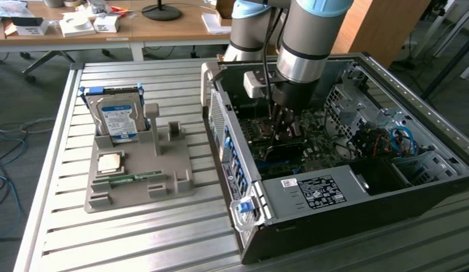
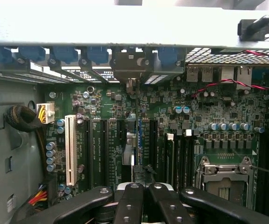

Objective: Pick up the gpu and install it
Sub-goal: 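Press down on the gpu until it lock into place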

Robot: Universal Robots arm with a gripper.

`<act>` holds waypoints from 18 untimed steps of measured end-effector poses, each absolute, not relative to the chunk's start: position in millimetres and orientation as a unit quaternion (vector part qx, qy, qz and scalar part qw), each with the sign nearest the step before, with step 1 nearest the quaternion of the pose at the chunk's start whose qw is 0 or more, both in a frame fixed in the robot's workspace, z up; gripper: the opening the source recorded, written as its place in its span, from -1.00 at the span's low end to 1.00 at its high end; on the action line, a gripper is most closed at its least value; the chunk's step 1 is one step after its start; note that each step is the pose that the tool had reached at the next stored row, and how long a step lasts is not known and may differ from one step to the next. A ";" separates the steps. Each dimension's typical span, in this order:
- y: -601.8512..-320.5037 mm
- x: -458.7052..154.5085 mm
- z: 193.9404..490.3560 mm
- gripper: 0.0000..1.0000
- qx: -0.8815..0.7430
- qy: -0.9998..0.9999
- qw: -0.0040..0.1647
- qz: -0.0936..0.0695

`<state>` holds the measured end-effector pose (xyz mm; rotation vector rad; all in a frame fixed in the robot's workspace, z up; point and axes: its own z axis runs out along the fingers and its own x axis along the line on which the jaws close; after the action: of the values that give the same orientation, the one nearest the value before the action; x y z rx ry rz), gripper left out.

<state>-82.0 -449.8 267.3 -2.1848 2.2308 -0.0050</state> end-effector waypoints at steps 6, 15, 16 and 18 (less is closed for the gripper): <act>-449.7 -82.0 267.3 -0.79 -0.700 0.714 0.010 -0.002; -449.1 -82.0 267.2 -0.79 -0.700 0.714 0.010 -0.002; -449.0 -82.0 267.3 -0.79 -0.700 0.714 0.010 -0.002; -448.8 -82.3 267.2 -0.79 -0.700 0.714 0.010 -0.002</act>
<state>-82.3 -448.8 267.2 -2.1846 2.2309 -0.0049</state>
